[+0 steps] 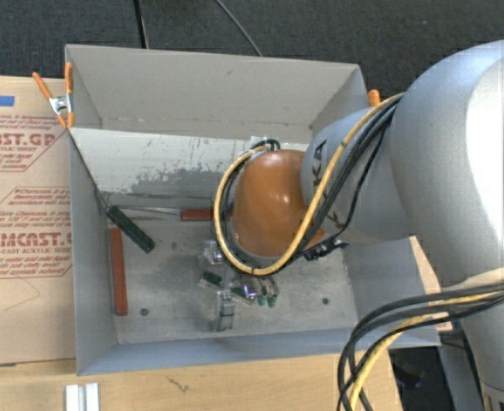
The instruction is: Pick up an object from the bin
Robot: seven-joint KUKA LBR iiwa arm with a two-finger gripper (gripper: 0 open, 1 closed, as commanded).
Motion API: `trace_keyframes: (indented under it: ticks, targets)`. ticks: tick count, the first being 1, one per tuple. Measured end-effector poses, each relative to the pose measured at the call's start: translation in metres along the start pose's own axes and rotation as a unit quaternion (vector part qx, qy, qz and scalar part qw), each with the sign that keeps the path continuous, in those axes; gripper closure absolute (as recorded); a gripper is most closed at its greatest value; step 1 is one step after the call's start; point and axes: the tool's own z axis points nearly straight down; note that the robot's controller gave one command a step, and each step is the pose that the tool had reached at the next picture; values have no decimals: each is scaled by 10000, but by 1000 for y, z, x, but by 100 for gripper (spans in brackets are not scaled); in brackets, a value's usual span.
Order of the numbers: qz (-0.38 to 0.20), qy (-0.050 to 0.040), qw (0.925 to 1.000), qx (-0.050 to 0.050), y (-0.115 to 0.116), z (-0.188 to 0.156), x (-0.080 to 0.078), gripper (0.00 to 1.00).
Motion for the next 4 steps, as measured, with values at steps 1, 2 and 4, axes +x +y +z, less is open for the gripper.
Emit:
trace_keyframes:
  ticks: [1,2,4]
  targets:
    - [206,-8,9998,2,-14,9,-9,100]
    - [207,-8,9998,2,-14,9,-9,100]
    - [208,-5,9998,0,-14,5,-9,100]
